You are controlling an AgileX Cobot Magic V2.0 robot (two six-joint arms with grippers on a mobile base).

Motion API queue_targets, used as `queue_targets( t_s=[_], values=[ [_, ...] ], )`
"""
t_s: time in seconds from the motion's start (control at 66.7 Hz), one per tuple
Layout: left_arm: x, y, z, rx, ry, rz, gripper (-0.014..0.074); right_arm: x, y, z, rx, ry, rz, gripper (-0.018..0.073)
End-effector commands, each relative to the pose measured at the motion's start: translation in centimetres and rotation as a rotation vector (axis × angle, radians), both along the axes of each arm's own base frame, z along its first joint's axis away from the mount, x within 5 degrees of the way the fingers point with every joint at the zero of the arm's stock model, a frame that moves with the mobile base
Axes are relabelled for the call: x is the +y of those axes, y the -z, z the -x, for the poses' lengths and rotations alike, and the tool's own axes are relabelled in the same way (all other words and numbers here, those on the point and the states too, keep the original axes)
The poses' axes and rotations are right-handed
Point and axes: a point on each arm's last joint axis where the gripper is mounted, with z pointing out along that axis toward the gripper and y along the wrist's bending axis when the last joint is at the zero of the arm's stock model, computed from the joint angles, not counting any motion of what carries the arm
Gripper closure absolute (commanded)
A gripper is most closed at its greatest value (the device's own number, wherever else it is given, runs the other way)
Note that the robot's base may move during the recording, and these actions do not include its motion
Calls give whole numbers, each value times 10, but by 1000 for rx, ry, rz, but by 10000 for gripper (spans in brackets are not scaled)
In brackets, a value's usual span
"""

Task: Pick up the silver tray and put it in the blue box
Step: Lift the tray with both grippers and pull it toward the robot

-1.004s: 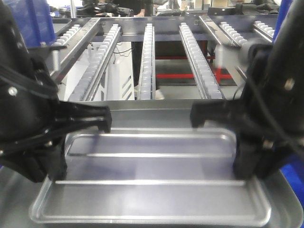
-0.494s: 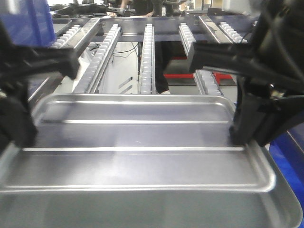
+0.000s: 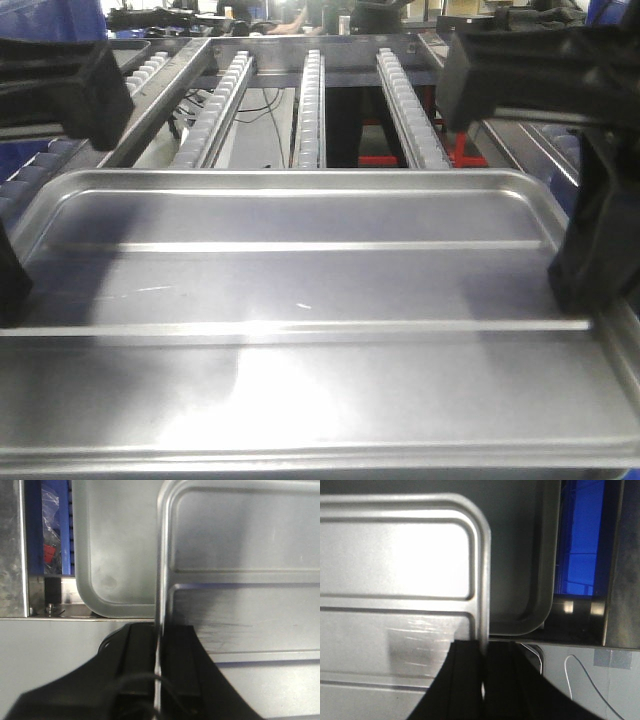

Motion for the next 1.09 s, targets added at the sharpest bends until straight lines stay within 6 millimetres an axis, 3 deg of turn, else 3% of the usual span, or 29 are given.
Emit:
queue_targets(
  t_s=[0.0, 1.079],
  values=[
    [-1, -16, 0, -55, 17, 71, 602, 1, -14, -2, -76, -22, -50, 505],
    [0, -16, 0, -56, 15, 75, 602, 0, -14, -2, -70, -15, -48, 505]
  ],
)
